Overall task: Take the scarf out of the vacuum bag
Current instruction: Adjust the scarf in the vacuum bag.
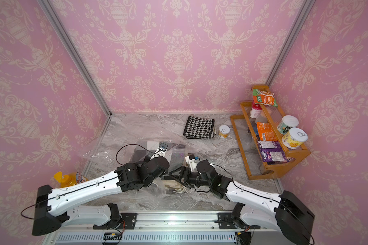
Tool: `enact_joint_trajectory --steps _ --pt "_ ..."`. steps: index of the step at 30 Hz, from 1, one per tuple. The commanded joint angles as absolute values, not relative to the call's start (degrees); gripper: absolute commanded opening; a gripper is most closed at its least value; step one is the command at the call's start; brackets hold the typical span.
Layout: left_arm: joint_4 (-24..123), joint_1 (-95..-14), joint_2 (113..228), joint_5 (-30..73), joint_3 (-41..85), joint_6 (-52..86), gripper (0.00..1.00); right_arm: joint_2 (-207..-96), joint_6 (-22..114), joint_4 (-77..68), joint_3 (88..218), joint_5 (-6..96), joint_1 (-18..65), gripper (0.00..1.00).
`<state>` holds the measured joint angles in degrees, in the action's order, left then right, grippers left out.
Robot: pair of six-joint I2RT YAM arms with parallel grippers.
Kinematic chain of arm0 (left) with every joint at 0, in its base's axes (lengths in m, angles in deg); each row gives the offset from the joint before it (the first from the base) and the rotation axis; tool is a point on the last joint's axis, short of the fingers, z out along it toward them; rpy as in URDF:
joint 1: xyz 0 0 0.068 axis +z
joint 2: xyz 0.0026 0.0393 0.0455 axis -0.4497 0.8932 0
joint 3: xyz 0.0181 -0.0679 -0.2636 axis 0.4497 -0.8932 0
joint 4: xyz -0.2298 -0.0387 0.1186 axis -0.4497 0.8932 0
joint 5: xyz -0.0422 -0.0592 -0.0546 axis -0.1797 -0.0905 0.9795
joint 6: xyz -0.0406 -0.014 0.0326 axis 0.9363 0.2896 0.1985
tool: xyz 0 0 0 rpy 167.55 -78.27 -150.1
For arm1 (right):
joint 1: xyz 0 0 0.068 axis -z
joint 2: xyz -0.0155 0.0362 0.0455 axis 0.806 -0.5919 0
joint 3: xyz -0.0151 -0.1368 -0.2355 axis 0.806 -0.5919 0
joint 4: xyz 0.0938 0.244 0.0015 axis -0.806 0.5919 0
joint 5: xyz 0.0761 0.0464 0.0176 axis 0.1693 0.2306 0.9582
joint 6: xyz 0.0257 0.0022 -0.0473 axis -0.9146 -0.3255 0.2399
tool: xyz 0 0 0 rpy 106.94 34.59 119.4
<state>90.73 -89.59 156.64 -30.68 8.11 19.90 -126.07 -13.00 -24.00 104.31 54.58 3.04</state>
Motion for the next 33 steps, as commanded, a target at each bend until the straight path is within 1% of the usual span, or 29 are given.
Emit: enact_joint_trajectory --steps 1,8,15,21,26,28,29,31,32,33 --pt "90.77 -90.03 155.06 -32.31 8.26 20.09 0.0 -126.52 -10.78 -22.18 108.11 53.7 3.34 0.76" --pt "91.04 -90.09 153.33 -32.08 7.88 20.4 0.0 -128.24 -10.82 -21.82 108.14 53.83 4.48 0.77" --pt "91.29 -90.04 153.51 -32.21 8.02 20.22 0.0 -135.11 -16.5 -35.76 103.31 55.48 3.59 0.77" --pt "90.69 -90.09 154.03 -32.0 7.92 19.88 0.0 -137.8 -16.43 -37.15 103.81 53.41 2.38 0.8" --pt "90.25 -90.09 154.8 -31.39 8.02 19.95 0.0 -137.9 -16.53 -36.55 103.52 49.37 2.71 0.76" --pt "90.06 -90.09 154.87 -31.33 7.95 19.83 0.0 -138.03 -16.57 -36.19 103.79 49.03 3.4 0.71" --pt "89.94 -90.09 154.95 -31.28 7.97 19.76 0.0 -138.2 -16.61 -36.44 103.85 49.2 3.73 0.64" --pt "89.93 -90.06 155.09 -31.26 8.09 19.76 0.0 -138.3 -16.56 -37.13 104.61 49.85 4.35 0.56" --pt "89.89 -90.09 155.07 -31.26 8.02 19.66 0.0 -138.15 -16.43 -37.11 105.24 50.37 4.49 0.52" --pt "89.84 -90.07 155.09 -31.23 8.1 19.65 0.0 -137.92 -15.95 -36.58 106.18 50.82 4.52 0.51"
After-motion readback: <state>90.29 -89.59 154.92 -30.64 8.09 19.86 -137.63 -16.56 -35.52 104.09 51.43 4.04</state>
